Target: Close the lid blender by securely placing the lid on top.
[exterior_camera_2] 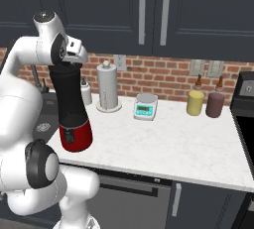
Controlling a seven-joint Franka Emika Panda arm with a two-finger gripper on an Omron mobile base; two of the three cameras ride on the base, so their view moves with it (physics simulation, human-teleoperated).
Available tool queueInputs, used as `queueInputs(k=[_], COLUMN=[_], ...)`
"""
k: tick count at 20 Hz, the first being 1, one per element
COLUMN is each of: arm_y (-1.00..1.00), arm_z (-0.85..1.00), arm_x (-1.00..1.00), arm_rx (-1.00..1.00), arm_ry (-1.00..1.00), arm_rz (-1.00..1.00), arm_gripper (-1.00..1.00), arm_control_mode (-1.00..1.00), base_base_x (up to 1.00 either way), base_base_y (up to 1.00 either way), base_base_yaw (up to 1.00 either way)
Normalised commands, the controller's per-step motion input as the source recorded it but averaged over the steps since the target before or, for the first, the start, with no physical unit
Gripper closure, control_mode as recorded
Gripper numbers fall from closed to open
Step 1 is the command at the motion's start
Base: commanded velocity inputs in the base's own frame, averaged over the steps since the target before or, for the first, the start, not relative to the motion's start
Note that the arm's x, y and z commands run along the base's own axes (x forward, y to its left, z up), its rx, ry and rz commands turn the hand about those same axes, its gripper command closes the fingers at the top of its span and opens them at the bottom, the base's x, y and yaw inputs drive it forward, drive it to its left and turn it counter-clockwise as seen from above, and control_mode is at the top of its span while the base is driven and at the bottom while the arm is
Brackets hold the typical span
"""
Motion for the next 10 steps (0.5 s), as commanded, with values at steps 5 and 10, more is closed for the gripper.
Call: queueInputs(k=[5,10], arm_y=[-0.02,-0.08], arm_z=[-0.34,-0.42], arm_x=[0.0,0.0], arm_rx=[0.01,0.0], arm_ry=[0.0,0.0], arm_rz=[-0.02,-0.02], arm_gripper=[1.0,1.0], arm_control_mode=[-1.0,-1.0], base_base_x=[0.0,0.0], base_base_y=[0.0,0.0], base_base_yaw=[0.0,0.0])
